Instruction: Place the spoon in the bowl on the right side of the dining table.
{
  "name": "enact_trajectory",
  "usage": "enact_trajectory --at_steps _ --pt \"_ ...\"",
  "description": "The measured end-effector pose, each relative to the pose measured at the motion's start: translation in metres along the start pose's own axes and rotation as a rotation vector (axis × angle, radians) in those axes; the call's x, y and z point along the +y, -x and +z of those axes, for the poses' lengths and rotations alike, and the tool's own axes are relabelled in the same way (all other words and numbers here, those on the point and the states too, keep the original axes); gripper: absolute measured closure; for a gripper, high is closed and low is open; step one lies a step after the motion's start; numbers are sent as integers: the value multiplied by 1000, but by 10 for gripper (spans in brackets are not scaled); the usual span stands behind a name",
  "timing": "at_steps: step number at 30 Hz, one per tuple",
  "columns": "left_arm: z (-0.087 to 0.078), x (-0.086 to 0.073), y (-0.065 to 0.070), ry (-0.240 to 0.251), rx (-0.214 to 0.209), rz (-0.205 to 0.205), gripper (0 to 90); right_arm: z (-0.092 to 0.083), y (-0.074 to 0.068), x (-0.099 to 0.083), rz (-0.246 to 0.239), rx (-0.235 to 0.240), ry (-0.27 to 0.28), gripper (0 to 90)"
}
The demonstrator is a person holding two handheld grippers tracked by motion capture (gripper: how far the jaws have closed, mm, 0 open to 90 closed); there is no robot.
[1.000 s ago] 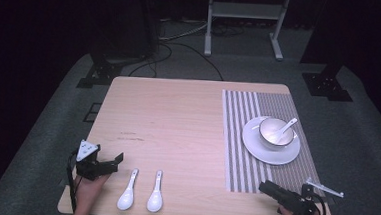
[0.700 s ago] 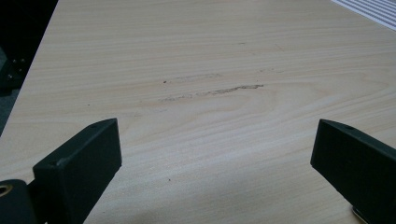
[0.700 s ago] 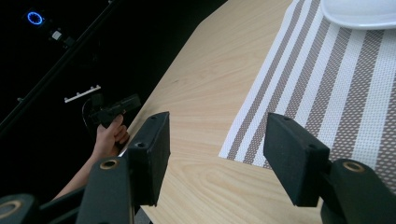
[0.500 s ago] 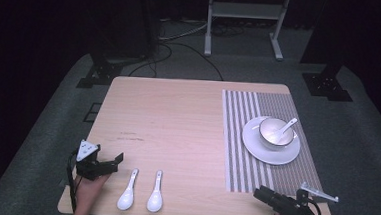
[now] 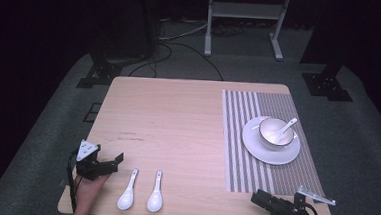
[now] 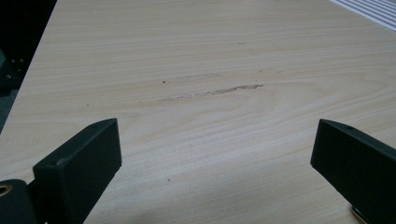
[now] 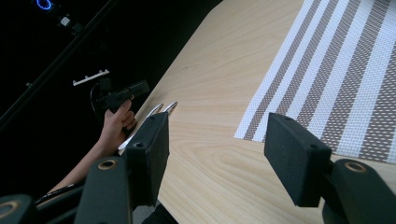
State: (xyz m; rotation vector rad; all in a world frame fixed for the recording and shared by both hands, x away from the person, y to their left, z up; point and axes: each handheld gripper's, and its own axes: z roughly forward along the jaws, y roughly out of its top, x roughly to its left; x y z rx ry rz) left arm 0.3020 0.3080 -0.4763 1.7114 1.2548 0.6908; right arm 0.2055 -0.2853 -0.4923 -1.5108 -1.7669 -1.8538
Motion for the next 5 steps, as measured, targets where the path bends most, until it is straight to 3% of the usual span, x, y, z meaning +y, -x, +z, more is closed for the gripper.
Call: enact_trajectory --at_steps 5 --pt "0 0 0 1 -2 -1 6 4 0 -3 -15 -6 -20 391"
